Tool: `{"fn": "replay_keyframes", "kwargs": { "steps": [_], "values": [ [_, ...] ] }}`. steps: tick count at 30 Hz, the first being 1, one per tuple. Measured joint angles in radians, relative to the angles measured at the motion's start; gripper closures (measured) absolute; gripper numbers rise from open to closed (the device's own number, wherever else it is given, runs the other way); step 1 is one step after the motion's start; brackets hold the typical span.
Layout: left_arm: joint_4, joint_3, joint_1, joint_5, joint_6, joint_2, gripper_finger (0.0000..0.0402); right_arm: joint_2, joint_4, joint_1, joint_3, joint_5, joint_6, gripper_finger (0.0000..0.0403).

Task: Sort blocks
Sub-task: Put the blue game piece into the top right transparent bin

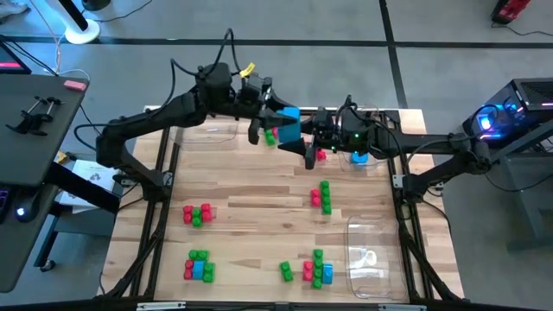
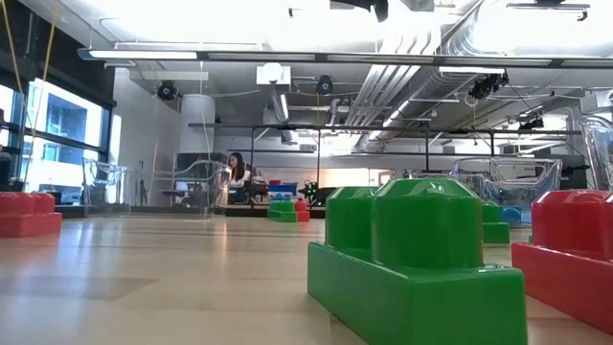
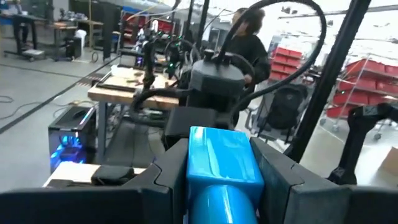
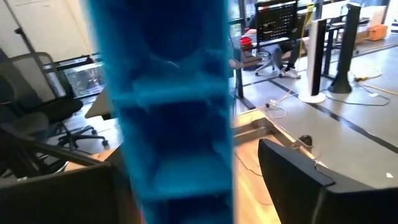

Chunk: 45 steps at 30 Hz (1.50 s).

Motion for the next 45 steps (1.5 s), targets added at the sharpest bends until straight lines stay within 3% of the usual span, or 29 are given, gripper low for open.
{"fn": "replay_keyframes", "kwargs": {
  "steps": [6, 14, 27, 31, 36, 40, 45],
  "values": [
    [-0.003, 0.000, 0.000, -0.001, -0.006, 0.007, 0.0287, 0.000, 0.012, -0.001, 0.000, -0.021, 0.011, 0.0217],
    [-0.013, 0.000, 0.007, -0.039, -0.021, 0.003, 0.0280, 0.000, 0.016, -0.006, 0.000, -0.014, 0.021, 0.0363],
    [-0.052, 0.000, 0.098, 0.001, -0.128, -0.070, 0.0205, -0.061, -0.008, -0.073, 0.000, -0.051, 0.034, 0.0371],
    [-0.161, -0.001, 0.165, 0.003, -0.079, -0.143, 0.0192, -0.113, -0.104, -0.102, -0.001, -0.048, 0.034, 0.0371],
    [-0.450, -0.006, 0.254, -0.003, 0.039, -0.260, 0.0191, -0.192, -0.408, -0.151, -0.001, 0.030, 0.030, 0.0371],
    [-0.499, -0.136, 0.245, 0.003, 0.045, -0.357, 0.0191, -0.244, -0.630, -0.206, -0.043, 0.095, 0.058, 0.0371],
    [-0.265, -0.454, 0.158, 0.007, -0.118, -0.505, 0.0191, -0.357, -0.707, -0.284, -0.231, 0.099, 0.186, 0.0371]
  ]
}}
